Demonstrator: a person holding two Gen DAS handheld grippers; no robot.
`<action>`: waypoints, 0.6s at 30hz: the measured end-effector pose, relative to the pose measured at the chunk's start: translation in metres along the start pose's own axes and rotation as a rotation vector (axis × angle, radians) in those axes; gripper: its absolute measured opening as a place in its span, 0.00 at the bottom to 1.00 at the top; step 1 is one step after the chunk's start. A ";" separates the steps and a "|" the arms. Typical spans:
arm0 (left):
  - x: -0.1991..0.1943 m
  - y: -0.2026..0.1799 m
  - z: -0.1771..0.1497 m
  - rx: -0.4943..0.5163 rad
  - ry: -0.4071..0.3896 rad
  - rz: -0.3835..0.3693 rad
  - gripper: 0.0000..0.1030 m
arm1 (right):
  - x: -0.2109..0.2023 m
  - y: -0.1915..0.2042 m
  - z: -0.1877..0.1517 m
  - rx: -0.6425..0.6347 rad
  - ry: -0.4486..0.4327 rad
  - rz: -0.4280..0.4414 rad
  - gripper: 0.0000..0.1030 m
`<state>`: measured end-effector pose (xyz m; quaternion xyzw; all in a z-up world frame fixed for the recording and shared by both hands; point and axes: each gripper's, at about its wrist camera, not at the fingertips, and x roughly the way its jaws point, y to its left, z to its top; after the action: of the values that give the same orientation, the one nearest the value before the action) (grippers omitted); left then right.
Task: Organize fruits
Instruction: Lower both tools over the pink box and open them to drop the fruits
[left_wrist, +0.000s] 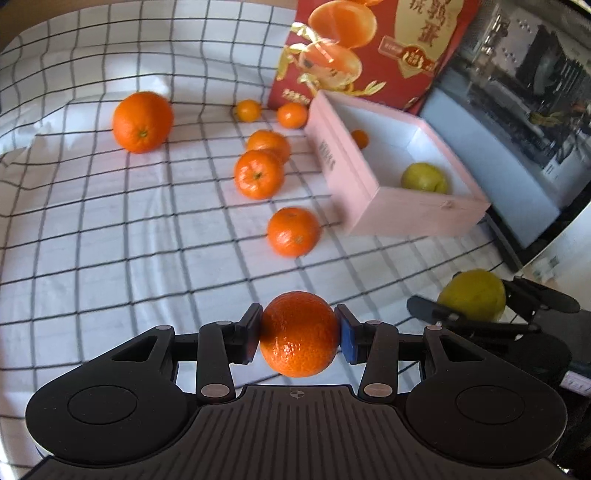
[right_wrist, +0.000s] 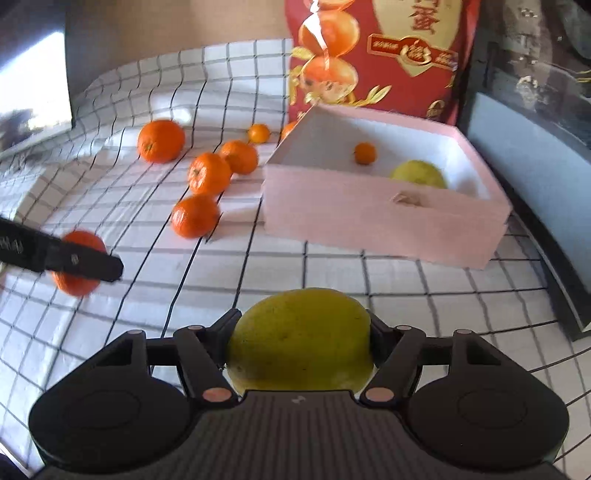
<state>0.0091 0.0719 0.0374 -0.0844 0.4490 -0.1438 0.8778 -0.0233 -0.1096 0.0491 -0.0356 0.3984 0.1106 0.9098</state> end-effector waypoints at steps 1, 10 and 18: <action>0.000 -0.002 0.008 -0.010 -0.010 -0.026 0.46 | -0.004 -0.003 0.005 0.010 -0.012 0.000 0.67; 0.032 -0.078 0.137 0.147 -0.108 -0.148 0.46 | -0.019 -0.061 0.154 0.011 -0.089 -0.051 0.67; 0.123 -0.118 0.152 0.293 0.043 -0.093 0.48 | 0.082 -0.112 0.225 -0.011 0.190 -0.101 0.67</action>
<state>0.1804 -0.0771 0.0645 0.0272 0.4375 -0.2499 0.8634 0.2179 -0.1697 0.1394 -0.0711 0.4801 0.0630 0.8721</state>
